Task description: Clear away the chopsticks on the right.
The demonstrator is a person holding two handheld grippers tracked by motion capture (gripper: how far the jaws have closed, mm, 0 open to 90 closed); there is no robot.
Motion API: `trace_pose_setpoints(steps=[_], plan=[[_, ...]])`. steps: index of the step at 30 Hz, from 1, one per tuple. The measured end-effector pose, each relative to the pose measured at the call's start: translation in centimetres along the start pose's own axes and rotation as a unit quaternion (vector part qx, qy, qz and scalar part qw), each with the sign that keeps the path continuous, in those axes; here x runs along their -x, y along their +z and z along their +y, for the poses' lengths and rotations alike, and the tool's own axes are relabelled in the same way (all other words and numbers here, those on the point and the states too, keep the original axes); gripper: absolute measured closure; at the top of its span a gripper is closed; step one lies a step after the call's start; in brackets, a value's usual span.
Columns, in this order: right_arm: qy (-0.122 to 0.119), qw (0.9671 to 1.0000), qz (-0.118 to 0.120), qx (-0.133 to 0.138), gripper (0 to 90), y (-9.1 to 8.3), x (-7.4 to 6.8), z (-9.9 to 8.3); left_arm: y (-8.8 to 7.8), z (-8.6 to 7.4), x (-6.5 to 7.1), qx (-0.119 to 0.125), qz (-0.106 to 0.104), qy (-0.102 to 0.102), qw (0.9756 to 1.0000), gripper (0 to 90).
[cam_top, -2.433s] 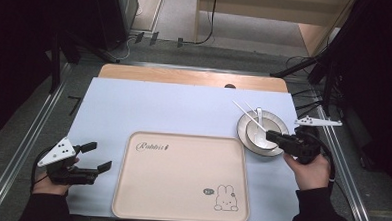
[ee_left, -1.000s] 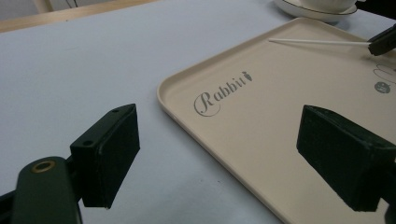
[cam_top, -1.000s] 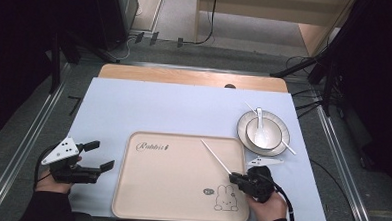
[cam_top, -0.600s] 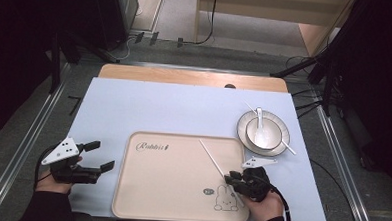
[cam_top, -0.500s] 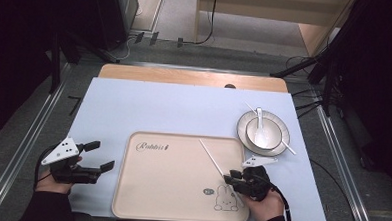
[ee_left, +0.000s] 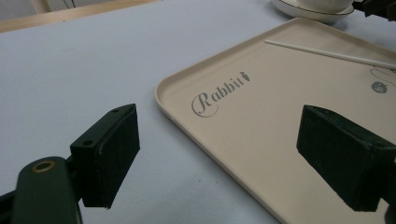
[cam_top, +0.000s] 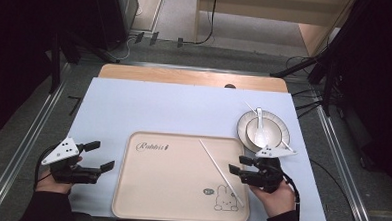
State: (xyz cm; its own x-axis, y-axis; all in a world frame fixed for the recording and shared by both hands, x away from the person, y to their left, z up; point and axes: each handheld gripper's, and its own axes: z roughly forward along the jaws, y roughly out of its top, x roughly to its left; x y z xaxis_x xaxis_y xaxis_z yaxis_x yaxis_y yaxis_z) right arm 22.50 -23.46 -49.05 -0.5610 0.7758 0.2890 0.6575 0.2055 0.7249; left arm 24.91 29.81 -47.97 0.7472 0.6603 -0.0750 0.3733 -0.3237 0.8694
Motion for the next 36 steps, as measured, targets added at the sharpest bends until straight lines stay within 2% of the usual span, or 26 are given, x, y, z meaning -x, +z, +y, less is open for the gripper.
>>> trace_pose_setpoints(steps=[9, 12, 18, 26, 32, 36], plan=[[-0.004, 0.9997, -0.002, 0.025, 37.6, -1.8, 2.0, 1.4, 0.0, 0.0, 0.0, -0.002, 0.000, -0.001, 1.0000, 13.6], [-0.005, 0.9997, -0.004, 0.024, 36.6, -2.2, 2.5, 1.8, 0.0, 0.0, 0.0, -0.003, -0.001, -0.001, 1.0000, 13.6], [-0.014, 0.9987, -0.012, 0.047, 33.7, -3.2, 4.1, 2.8, 0.0, 0.0, 0.0, -0.005, 0.001, -0.001, 1.0000, 13.6], [-0.005, 0.9979, -0.033, 0.055, 32.3, -4.1, 6.8, 4.4, 0.0, -0.1, 0.0, -0.006, 0.002, -0.002, 1.0000, 13.6], [-0.006, 0.9977, -0.041, 0.053, 32.1, -5.0, 9.1, 5.7, -0.1, -0.2, 0.0, -0.006, 0.002, -0.001, 1.0000, 13.6], [-0.001, 0.9969, -0.046, 0.063, 31.9, -5.5, 10.6, 6.2, -0.1, -0.2, 0.0, -0.004, 0.002, -0.002, 1.0000, 13.5]])
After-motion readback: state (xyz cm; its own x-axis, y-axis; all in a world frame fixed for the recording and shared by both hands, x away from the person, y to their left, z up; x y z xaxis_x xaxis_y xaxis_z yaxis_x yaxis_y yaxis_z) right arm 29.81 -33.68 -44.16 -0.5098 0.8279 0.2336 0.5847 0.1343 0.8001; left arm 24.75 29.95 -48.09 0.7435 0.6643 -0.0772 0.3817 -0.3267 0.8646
